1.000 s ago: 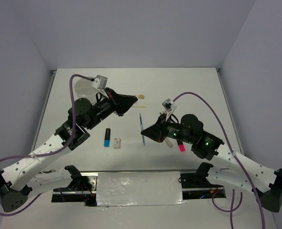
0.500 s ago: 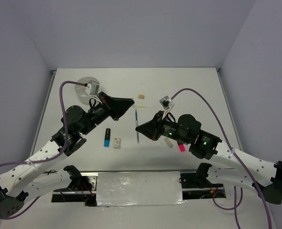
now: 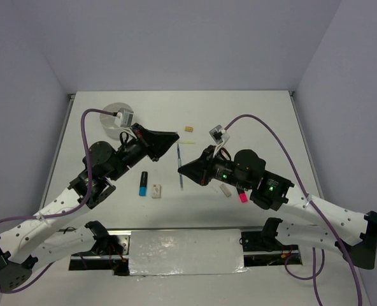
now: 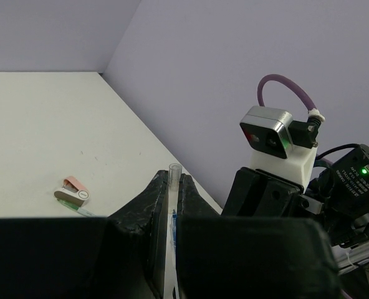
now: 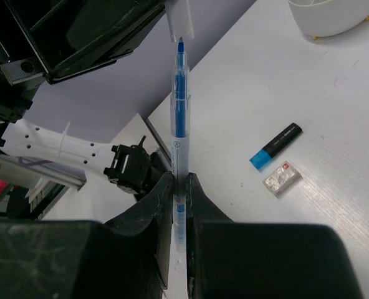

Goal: Sort the stationery into containers
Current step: Close the pen cap on the pen.

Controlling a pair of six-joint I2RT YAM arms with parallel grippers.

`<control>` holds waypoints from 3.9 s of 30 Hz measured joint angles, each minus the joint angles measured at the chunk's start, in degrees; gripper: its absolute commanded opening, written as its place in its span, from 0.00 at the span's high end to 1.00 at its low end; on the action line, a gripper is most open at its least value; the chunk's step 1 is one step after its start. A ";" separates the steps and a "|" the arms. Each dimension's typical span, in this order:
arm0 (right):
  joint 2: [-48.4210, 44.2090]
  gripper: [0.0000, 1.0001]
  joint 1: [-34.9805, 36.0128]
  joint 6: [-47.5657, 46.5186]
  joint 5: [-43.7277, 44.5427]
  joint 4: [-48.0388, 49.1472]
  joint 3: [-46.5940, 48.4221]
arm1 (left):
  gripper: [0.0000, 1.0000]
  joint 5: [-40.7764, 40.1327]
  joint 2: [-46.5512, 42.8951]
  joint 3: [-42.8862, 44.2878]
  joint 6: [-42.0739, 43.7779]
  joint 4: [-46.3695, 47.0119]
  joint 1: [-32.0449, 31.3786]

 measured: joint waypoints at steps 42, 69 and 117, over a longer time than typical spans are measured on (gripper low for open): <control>4.31 1.00 0.57 -11.61 6.16 -4.37 7.96 | 0.63 3.80 0.39 0.85 -2.03 -8.98 0.33; 5.79 1.00 0.52 -12.04 -2.21 -1.73 7.82 | 0.31 11.08 -0.85 1.18 5.20 -5.29 0.48; 24.24 1.00 1.25 -23.58 -3.67 -25.53 37.33 | 0.71 -1.07 -5.60 -1.84 5.25 0.46 1.77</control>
